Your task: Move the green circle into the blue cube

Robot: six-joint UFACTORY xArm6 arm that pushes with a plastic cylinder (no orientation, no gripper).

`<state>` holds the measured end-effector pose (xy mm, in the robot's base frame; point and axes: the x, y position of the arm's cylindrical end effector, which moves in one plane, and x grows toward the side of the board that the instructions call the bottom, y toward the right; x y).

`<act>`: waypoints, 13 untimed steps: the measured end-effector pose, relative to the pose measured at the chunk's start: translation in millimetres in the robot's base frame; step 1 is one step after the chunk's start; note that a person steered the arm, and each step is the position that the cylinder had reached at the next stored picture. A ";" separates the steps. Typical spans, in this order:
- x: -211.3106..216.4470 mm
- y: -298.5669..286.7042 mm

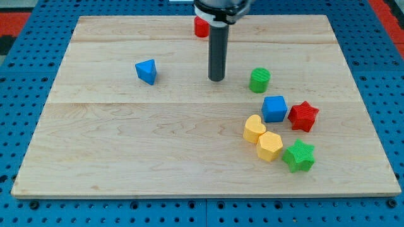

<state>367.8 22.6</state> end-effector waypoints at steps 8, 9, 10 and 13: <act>29.3 82.4; 29.3 82.4; 27.2 79.6; 67.9 35.1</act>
<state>435.7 57.7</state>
